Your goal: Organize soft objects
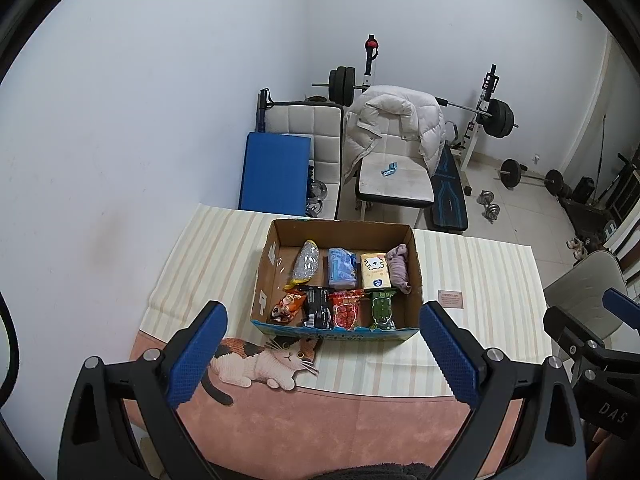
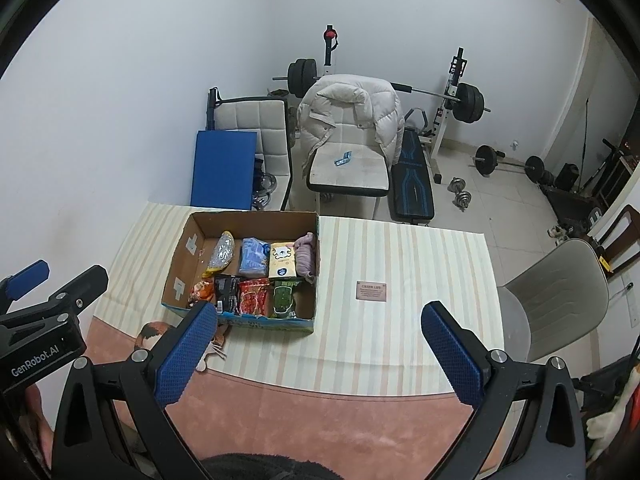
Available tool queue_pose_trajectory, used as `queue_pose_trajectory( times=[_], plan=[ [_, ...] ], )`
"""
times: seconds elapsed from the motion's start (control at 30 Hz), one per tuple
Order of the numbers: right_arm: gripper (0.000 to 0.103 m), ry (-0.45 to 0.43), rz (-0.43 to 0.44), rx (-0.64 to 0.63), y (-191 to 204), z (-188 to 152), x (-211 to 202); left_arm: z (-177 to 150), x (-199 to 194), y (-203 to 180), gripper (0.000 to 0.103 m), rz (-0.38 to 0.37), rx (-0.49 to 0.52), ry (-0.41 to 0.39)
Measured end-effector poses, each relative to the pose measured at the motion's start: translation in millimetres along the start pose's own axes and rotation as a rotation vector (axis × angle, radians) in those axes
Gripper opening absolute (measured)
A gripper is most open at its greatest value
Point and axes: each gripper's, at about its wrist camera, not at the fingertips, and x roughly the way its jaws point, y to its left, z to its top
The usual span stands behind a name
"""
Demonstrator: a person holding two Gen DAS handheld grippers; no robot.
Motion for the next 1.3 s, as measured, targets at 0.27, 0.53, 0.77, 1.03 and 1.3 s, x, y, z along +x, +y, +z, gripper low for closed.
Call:
queue_pose_trajectory(
  times=[0.27,0.53,0.77,1.03,1.3],
  plan=[
    [0.103,-0.002,-0.003,0.001,-0.8,-0.4,1.6,-0.1,0.6,-0.6,0.099,0.0,-0.004,0.0],
    [0.103,0.005,-0.002,0.007,-0.2,-0.8,3.8,2.5,6.2,-0.6,0.099,-0.002,0.005,0.021],
    [0.103,0.016,-0.006,0.011,2.9,-0.6,9.8,5.6,12.4,1.8,0.102,0.016,0.008,0.034],
    [0.103,0.014,-0.012,0.012,3.7,1.1,12.3,7.4,11.9,6.2,0.102,0.021,-0.002,0.018],
    [0.103,0.015,-0.009,0.013,3.4,2.2,11.0,8.3,12.3,7.1,0.102,0.022,-0.002,0.021]
  ],
)
